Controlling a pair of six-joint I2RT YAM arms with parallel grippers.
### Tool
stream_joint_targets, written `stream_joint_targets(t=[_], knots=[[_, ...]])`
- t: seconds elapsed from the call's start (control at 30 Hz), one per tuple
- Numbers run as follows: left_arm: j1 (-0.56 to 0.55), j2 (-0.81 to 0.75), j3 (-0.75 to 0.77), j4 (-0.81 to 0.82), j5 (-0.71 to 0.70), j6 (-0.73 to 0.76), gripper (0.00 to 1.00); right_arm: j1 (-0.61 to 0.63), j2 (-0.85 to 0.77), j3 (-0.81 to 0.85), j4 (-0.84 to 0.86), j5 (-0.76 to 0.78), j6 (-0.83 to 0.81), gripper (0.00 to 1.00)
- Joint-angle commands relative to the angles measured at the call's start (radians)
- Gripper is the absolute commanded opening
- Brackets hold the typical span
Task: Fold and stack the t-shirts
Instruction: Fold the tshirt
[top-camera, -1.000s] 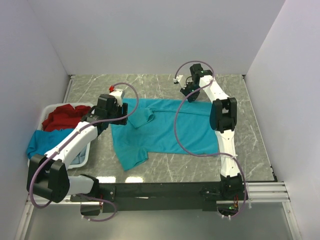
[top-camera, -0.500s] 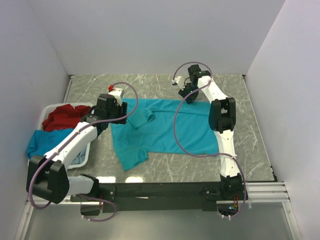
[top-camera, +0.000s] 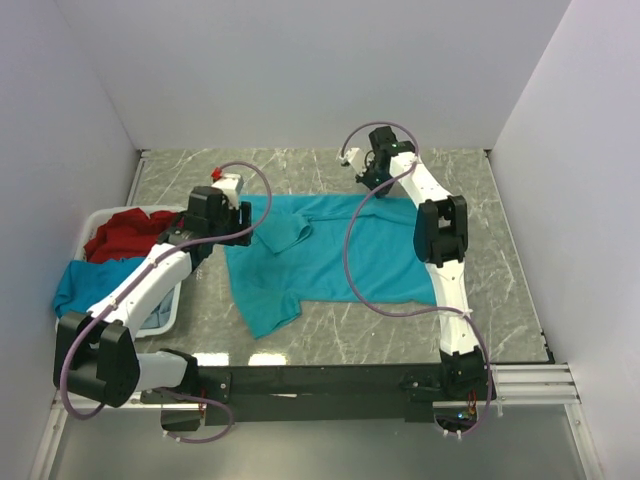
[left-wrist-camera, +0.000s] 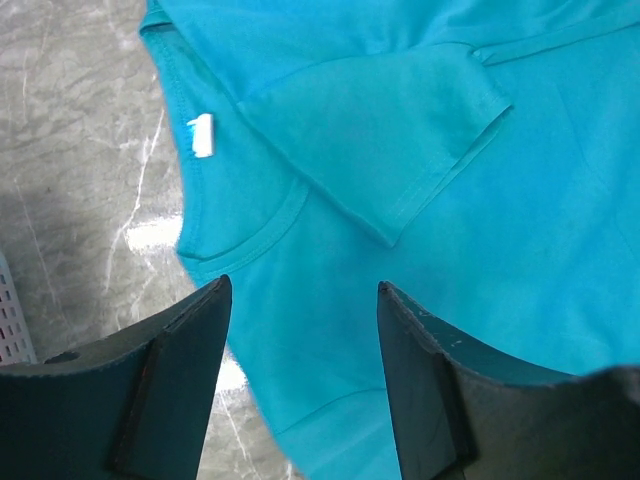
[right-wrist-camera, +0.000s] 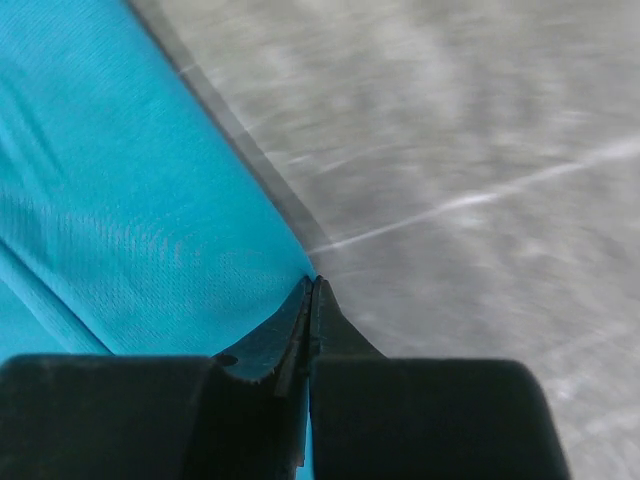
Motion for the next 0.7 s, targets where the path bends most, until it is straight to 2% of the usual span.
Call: stream_joint_targets(t=[0.0,0.1,0.2,0.23,0.27,0.3,0.37,0.43,0.57,0.63,0.67], knots=[[0.045,-0.024,0.000,0.053,0.094,-0.021,0.66,0.007,0.029,0.082,0.177,0.139,0.078,0.00],[0.053,-0.016,0.005,0.048,0.129,-0.004,0.65,0.009,0.057,0.136,0.271,0.200,0.112,0.00],[0.053,-0.021,-0.001,0.057,0.184,0.025,0.65,0.007,0.050,0.108,0.407,0.251,0.132,0.00],[0.053,-0.018,-0.006,0.062,0.204,0.035,0.65,0.007,0.046,0.099,0.475,0.268,0.140,0.04],[0.053,-0.015,-0.006,0.063,0.223,0.050,0.65,0.009,0.048,0.094,0.504,0.312,0.158,0.12],[0.053,-0.012,-0.004,0.062,0.270,0.059,0.65,0.007,0.050,0.097,0.532,0.331,0.166,0.36],[0.042,-0.007,-0.004,0.060,0.318,0.091,0.65,0.007,0.043,0.101,0.560,0.346,0.169,0.55],[-0.009,-0.010,-0.013,0.059,0.330,0.129,0.65,0.003,-0.010,0.069,0.564,0.334,0.161,0.58],[-0.151,-0.026,-0.047,0.048,0.251,0.200,0.64,-0.026,-0.179,-0.144,0.543,0.244,0.120,0.59],[-0.221,-0.029,-0.069,0.047,0.235,0.206,0.63,-0.065,-0.289,-0.209,0.424,0.069,0.106,0.59],[-0.246,-0.038,-0.076,0.045,0.234,0.223,0.60,-0.080,-0.330,-0.266,0.352,-0.020,0.042,0.53]])
